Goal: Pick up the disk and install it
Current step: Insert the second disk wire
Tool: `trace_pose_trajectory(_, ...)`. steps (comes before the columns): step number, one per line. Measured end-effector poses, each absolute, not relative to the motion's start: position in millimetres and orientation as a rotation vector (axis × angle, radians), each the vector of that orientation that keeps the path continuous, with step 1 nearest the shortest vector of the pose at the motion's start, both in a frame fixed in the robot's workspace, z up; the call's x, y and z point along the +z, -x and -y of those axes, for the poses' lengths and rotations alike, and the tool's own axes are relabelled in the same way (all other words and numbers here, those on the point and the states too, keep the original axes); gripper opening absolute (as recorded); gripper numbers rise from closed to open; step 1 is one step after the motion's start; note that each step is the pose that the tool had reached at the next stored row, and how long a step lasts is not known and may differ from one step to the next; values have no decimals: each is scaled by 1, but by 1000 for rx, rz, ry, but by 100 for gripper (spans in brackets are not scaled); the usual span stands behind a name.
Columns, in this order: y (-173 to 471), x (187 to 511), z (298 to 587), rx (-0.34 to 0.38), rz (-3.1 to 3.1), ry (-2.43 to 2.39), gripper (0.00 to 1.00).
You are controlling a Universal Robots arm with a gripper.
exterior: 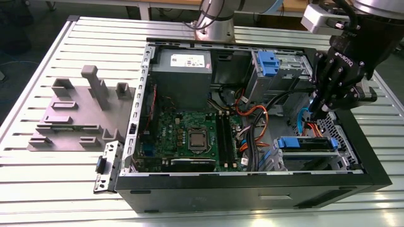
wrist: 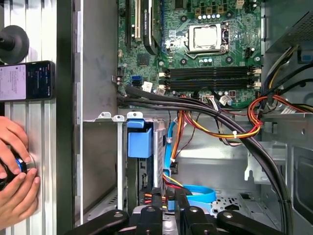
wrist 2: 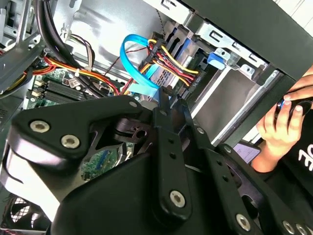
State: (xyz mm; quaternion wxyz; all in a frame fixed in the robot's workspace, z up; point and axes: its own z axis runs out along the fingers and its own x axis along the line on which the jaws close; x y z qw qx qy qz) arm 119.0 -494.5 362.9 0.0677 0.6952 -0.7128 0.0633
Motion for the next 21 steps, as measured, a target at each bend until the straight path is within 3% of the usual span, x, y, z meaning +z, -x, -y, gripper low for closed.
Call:
trace_pose_trajectory(13,-119,349,491,188,2149,-2096,25)
trace_pose_trajectory(15,-119,348,491,188,2149,-2096,17)
trace_pose_trajectory(21,-116,347,496,186,2148,-2100,16)
